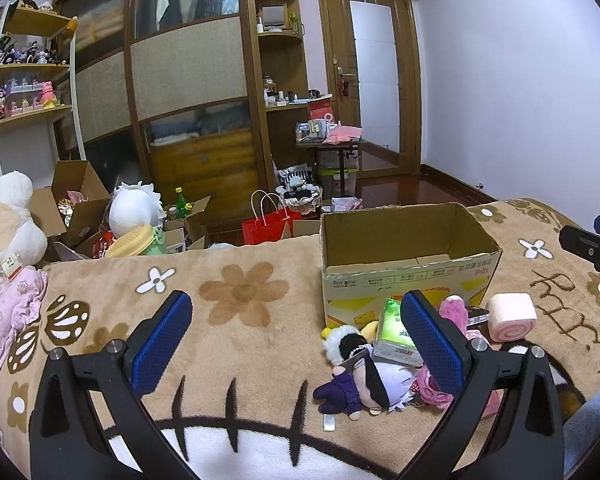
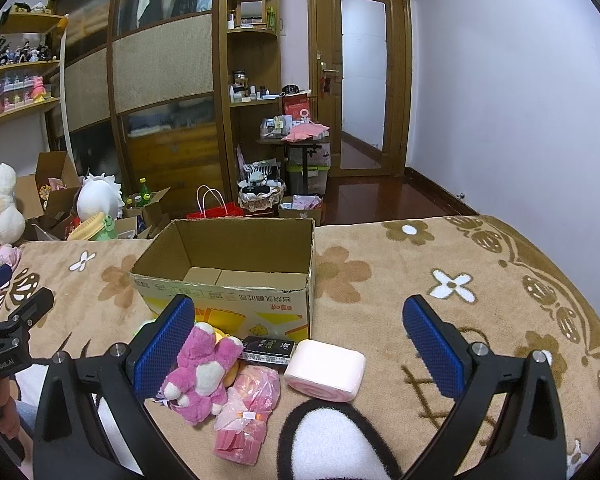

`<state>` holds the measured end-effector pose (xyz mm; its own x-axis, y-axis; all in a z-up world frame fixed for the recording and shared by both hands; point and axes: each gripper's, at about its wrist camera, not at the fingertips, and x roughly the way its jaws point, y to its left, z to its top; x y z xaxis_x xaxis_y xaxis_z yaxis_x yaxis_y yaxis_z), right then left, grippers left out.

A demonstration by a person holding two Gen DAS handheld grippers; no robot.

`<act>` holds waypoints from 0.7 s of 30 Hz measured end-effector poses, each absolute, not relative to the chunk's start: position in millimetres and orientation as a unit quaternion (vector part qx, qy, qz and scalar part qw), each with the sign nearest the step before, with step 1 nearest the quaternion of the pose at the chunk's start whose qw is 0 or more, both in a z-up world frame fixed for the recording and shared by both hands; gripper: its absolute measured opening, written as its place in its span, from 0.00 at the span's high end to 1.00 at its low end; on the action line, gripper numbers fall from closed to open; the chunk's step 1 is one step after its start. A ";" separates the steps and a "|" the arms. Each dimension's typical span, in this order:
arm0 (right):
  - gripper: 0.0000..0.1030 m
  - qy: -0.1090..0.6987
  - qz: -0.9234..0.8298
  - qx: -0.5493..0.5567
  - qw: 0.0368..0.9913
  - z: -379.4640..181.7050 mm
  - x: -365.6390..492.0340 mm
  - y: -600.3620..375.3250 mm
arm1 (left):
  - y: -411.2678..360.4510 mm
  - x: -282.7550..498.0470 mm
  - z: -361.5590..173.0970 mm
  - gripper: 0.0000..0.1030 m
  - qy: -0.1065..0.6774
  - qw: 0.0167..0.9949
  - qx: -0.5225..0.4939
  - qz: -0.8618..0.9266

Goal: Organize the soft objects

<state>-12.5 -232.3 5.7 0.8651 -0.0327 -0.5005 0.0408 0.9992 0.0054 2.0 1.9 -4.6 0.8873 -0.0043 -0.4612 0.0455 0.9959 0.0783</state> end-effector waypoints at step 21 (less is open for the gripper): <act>0.00 0.260 -0.019 0.008 0.965 7.6 -15.4 -232.5 | 1.9 1.8 -5.2 0.00 0.238 0.970 0.044 -0.013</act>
